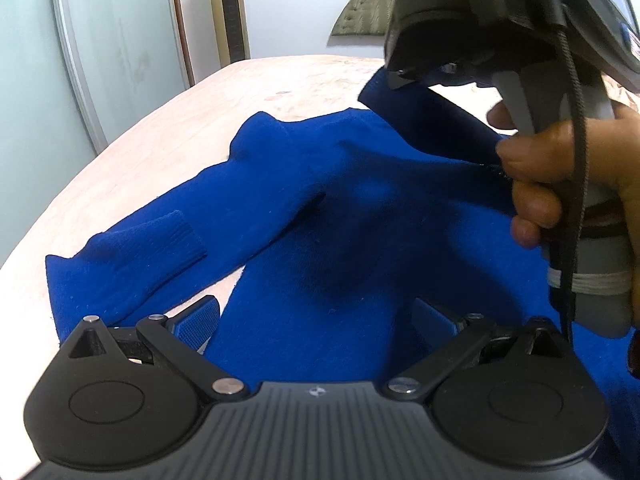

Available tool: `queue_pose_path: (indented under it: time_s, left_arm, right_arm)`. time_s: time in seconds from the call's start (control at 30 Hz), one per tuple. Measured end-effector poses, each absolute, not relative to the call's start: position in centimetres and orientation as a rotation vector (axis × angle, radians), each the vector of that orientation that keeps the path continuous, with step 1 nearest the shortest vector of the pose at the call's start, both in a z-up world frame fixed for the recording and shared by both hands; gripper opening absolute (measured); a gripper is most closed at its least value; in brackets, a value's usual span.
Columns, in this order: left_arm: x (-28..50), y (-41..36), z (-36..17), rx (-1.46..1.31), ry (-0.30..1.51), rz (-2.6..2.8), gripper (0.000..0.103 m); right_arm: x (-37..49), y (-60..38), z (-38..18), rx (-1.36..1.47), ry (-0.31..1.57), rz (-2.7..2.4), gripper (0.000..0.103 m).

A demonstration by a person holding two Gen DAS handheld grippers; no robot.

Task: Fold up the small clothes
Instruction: 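Lay the sleeve across the sweater front, holding it with the right gripper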

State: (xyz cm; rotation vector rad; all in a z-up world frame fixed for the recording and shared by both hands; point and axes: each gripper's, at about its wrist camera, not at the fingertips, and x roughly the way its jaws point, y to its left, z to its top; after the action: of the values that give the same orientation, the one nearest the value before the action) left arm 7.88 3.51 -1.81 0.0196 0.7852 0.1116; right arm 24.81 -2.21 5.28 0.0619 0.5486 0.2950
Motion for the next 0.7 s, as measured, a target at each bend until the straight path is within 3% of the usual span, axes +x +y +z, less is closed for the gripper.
queue_pose_path:
  time_s: [0.47,0.7]
  left_arm:
    - [8.4,3.5,-2.2,0.013,0.801,0.137,0.103]
    - [9.0,3.5,-2.3,-0.002,0.807,0.145,0.103]
  right_arm:
    - [25.2,0.4,4.5,0.04,0.577,0.366,0.01]
    - [25.5,-0.3,3.6,0.091,0.646,0.4,0.028]
